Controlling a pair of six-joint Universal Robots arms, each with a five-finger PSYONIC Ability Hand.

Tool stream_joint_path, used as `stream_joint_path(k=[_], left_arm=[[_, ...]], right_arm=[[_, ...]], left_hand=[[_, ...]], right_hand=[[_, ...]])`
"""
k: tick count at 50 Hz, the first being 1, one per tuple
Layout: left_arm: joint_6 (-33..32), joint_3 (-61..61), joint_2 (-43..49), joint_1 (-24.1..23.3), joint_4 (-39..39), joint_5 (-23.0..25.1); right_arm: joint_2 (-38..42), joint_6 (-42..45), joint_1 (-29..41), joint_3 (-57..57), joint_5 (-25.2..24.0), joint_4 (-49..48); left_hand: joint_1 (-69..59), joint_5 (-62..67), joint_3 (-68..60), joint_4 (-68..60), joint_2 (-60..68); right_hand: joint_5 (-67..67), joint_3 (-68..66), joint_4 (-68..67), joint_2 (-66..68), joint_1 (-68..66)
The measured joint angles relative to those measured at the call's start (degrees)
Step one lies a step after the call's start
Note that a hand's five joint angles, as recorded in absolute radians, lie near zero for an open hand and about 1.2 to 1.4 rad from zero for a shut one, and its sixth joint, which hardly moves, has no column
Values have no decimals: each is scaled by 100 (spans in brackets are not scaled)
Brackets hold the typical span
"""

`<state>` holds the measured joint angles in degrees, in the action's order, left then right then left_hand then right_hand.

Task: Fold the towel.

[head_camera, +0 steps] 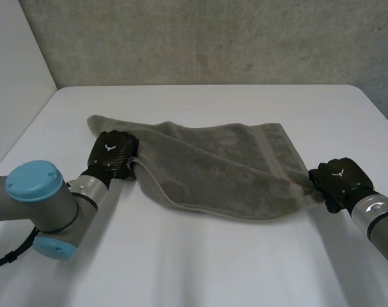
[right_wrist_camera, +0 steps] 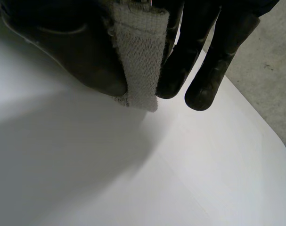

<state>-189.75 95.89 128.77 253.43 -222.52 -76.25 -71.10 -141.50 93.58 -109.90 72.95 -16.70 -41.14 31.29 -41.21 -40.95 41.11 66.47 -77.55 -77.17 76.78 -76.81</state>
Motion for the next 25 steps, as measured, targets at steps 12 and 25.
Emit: stream_joint_path(k=[12, 25], left_arm=[[380, 29, -147, -4, 192, 17], [366, -61, -83, 1, 268, 64]], right_arm=[[0, 8, -4, -5, 0, 0], [0, 6, 0, -5, -2, 0]], left_hand=[[446, -504, 331, 304, -320], [-2890, 2841, -2969, -3032, 3017]], right_hand=[[0, 0, 0, 0, 0], [0, 0, 0, 0, 0]])
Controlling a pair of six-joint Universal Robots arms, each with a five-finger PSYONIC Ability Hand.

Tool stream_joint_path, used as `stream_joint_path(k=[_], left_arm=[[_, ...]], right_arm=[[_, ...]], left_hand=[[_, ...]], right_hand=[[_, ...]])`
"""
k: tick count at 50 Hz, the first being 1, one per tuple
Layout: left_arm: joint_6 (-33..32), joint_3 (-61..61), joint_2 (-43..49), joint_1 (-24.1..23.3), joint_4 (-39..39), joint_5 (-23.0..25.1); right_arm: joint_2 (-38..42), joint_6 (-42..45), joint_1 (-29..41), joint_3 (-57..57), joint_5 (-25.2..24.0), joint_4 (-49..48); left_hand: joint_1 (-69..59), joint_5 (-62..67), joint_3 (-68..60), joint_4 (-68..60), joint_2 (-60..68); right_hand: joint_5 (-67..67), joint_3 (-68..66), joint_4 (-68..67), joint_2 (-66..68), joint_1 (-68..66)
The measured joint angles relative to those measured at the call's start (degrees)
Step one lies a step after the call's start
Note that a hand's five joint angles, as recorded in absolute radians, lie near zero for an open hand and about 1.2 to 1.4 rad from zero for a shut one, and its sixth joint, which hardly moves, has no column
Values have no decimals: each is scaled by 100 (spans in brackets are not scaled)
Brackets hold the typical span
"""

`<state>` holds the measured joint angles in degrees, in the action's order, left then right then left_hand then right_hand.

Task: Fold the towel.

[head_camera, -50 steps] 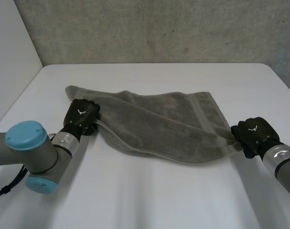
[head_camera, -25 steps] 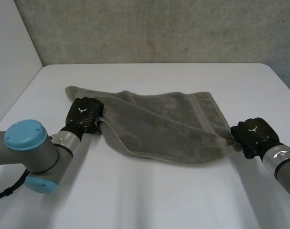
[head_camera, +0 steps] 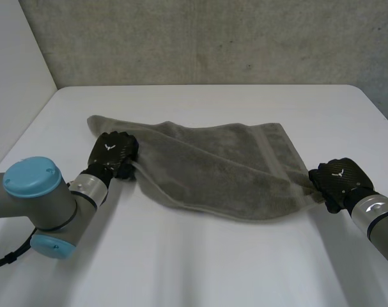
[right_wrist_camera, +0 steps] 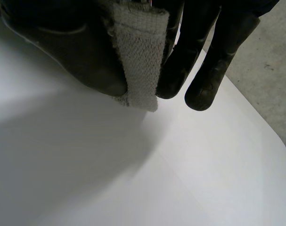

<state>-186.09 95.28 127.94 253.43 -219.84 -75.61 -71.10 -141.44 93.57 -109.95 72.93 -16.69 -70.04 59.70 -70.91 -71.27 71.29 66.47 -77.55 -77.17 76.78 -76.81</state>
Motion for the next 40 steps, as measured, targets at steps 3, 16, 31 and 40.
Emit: stream_joint_path(k=[3, 16, 31, 40], left_arm=[[-7, -36, 13, 6, 2, 0], [-10, 175, -1387, 146, 280, -49], [18, -29, -4098, 476, 1601, 121], [0, -665, -4143, 617, 2884, 461]], right_arm=[[-3, -9, 2, 0, -7, 5], [-1010, -775, 15, 243, -163, 236], [-2594, -2004, -43, 2794, -817, 3075], [-2267, -1770, -19, 3684, -692, 3852]], left_hand=[[-373, 471, -585, -656, 527], [-402, 471, -606, -659, 548], [-419, 530, -654, -663, 602], [-423, 531, -655, -685, 610]], right_hand=[[0, 0, 0, 0, 0], [0, 0, 0, 0, 0], [0, -7, -1, 26, 0], [0, -9, -2, 26, -1]])
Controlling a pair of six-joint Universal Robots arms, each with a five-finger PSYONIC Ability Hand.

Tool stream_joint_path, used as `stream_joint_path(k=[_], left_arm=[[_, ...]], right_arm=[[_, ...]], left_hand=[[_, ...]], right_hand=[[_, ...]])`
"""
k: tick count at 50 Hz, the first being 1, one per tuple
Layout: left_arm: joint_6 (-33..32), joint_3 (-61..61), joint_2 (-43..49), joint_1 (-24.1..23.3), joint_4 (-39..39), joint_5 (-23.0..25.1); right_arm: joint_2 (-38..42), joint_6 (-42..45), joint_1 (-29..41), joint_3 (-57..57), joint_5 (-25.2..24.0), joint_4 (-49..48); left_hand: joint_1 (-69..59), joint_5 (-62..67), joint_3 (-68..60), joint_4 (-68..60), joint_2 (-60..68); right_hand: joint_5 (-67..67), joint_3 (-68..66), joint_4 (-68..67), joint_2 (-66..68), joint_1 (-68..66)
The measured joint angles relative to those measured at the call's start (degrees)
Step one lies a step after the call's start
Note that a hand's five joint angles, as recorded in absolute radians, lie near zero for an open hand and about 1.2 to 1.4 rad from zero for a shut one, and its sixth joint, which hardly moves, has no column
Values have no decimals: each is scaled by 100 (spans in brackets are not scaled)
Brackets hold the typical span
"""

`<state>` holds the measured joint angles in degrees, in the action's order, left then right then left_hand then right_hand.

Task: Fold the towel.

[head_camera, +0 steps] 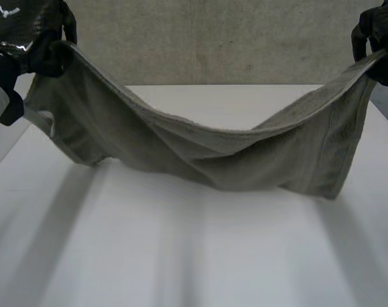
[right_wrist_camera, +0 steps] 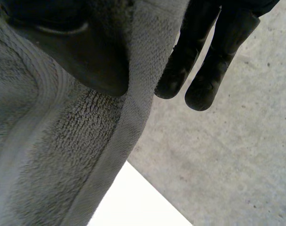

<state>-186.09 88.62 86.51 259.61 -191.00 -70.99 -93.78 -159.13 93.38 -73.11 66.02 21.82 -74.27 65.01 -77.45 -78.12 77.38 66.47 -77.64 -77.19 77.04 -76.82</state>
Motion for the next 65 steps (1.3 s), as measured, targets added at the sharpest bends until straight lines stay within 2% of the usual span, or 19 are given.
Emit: stream_joint_path(k=[5, 13, 16, 21, 25, 30, 36, 42, 49, 54, 57, 65], left_arm=[[-28, -278, 671, 31, 175, 38], [-133, -1272, 2413, 25, 316, 15], [-345, -1932, 3084, 4, 369, -11], [-733, -2936, 3690, -43, 372, -130], [-862, -3860, 3894, -133, 155, -436], [-463, -4567, 3728, -268, -732, -933], [144, -4821, 3448, -303, -1751, -1166], [336, -4590, 3425, -291, -1954, -974], [277, -3370, 3632, -228, -1692, -357], [-45, -2206, 3764, -123, -1639, 146], [-594, -1339, 3856, -21, -1651, 463], [-1972, -57, 3913, 243, -1686, 685]], right_arm=[[677, 383, 217, 207, 423, 15], [2286, 1447, 1132, 896, 1626, -88], [2982, 1703, 1430, 1492, 2055, -276], [3654, 1802, 1633, 2433, 2381, -705], [3920, 1740, 1704, 3389, 2518, -1306], [3881, 1457, 1706, 4191, 2565, -2039], [3758, 1057, 1676, 4603, 2511, -2494], [3804, 982, 1653, 4495, 2225, -2241], [4128, 1348, 1632, 3854, 1655, -1195], [4251, 1736, 1599, 2935, 1437, -816], [4219, 1996, 1568, 2056, 1264, -822], [3674, 2263, 1517, 78, 950, -1483]], left_hand=[[-1, 0, 0, 0, 1], [-2, 0, 0, -1, 8], [-3, 0, -2, -1, 10], [-3, 0, -5, -2, 13], [-5, 0, -9, -2, 15], [-6, 0, -11, -2, 16], [-6, 2, -11, -2, 17], [-6, 32, -11, -2, 18], [-6, 34, -17, -3, 19], [-8, 36, -19, -3, 21], [-8, 51, -20, -3, 21], [-9, 52, -21, -3, 23]], right_hand=[[0, -1, 0, 0, 0], [0, -1, 0, 0, -1], [0, -2, 0, 0, -1], [0, -2, 0, 0, -2], [0, -4, -1, 0, -2], [0, -6, -1, 1, -2], [0, -8, -1, 1, -4], [0, -9, -1, 1, -9], [2, -10, -1, 2, -16], [0, -10, -1, 3, -17], [0, -10, -1, 3, -17], [0, -10, -1, 3, -18]])
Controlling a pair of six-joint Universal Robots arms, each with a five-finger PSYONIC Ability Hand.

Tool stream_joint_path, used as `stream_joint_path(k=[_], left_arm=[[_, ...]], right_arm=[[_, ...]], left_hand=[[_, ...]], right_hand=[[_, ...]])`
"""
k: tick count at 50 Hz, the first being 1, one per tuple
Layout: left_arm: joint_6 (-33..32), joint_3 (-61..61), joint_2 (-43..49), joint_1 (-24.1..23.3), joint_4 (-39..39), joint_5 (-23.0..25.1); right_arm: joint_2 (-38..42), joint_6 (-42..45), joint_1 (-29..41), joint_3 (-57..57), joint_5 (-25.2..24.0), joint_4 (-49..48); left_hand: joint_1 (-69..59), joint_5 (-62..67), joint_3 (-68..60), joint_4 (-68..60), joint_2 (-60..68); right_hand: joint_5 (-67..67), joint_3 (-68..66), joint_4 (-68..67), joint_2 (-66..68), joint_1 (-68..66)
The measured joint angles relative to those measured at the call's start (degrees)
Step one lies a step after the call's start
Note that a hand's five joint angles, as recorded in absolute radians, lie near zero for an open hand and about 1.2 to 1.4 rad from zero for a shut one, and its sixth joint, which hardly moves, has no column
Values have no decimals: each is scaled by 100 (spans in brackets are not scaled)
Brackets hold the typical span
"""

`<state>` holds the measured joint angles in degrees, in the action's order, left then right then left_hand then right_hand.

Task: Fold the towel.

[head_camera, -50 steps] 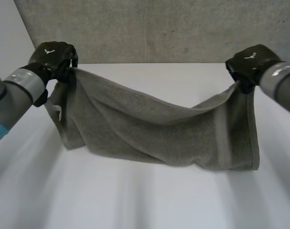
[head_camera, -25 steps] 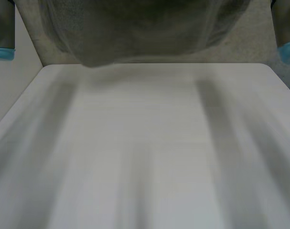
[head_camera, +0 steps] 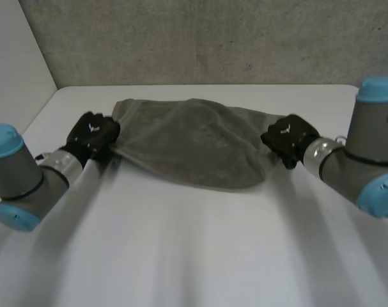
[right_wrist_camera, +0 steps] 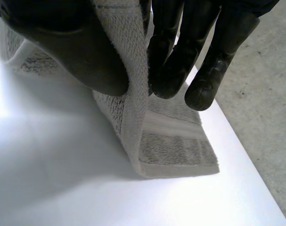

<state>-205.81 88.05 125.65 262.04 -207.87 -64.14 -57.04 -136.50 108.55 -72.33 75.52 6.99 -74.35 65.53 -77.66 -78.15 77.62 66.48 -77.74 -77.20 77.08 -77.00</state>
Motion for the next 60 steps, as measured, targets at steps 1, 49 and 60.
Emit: stream_joint_path(k=[1, 49, 60], left_arm=[[-133, 120, -15, 31, -2, -2], [-337, 1432, -875, 25, -319, -674], [-345, 1946, -2421, 192, 19, -390]], right_arm=[[-139, 8, -13, -283, -21, -143], [-1667, -1163, -1620, -3004, -200, -1712], [-2433, -1122, -1608, -2893, -193, -1380]], left_hand=[[0, 0, 0, 0, 0], [34, -168, 19, 5, 6], [28, -79, 18, 3, 7]], right_hand=[[0, 0, 0, 0, 0], [0, -3, -1, 1, 0], [0, -3, -1, 1, 0]])
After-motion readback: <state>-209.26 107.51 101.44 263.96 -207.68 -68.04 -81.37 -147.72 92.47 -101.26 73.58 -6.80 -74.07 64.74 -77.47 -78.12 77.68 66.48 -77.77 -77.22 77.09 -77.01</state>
